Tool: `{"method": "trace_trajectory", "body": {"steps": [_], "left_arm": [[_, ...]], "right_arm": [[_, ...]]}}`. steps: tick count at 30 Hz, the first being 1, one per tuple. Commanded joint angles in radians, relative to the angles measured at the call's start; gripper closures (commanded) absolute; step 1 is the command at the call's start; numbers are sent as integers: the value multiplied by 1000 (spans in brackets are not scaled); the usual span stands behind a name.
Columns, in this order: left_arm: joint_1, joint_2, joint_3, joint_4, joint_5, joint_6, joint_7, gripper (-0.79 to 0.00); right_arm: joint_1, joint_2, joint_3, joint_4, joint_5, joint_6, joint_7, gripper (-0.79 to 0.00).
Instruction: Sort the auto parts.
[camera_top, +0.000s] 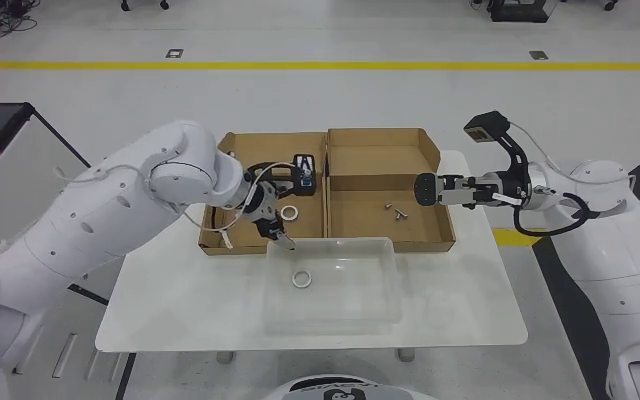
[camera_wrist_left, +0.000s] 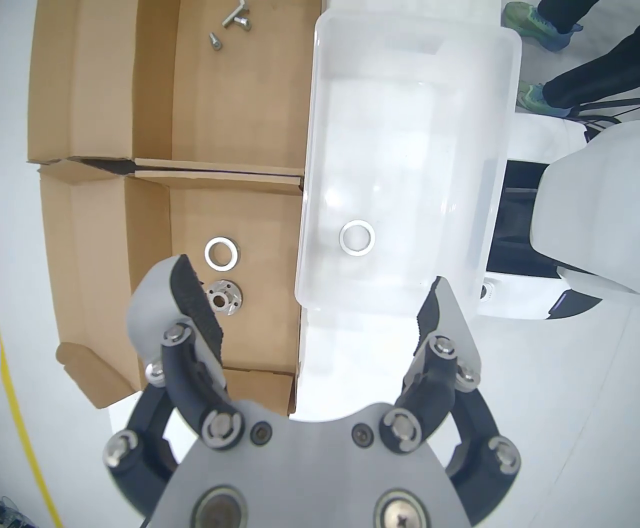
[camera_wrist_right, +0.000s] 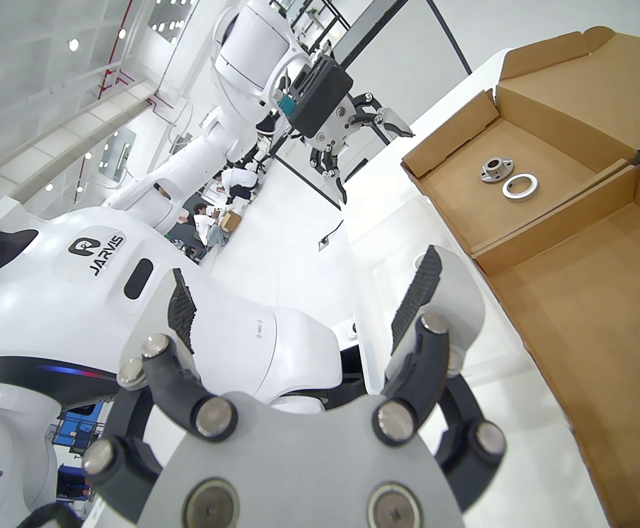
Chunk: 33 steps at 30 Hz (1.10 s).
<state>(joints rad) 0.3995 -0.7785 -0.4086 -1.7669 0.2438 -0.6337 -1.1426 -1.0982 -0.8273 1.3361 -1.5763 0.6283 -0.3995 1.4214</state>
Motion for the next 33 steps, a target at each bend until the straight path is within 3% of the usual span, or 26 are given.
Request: {"method": "trace_trajectory", "body": {"steps": [1, 6, 11, 15, 21, 30, 33], "left_arm": [[3, 1, 2, -52, 10, 28, -35, -785], [5, -10, 25, -195, 23, 154, -145, -785], [-4, -49, 87, -237, 58, 284, -266, -785], [-19, -94, 136, -204, 99, 344, -325, -785], [-27, -158, 172, -157, 78, 384, -308, -785], [-26, -162, 174, -160, 84, 384, -304, -785], [8, -169, 198, -199, 117, 326, -265, -785]], "right_arm": [[0, 0, 0, 0, 0, 0, 0, -785], [0, 0, 0, 0, 0, 0, 0, -785], [0, 0, 0, 0, 0, 0, 0, -785], [0, 0, 0, 0, 0, 0, 0, -785], [0, 0, 0, 0, 0, 0, 0, -785], [0, 0, 0, 0, 0, 0, 0, -785], [0, 0, 0, 0, 0, 0, 0, -785]]}}
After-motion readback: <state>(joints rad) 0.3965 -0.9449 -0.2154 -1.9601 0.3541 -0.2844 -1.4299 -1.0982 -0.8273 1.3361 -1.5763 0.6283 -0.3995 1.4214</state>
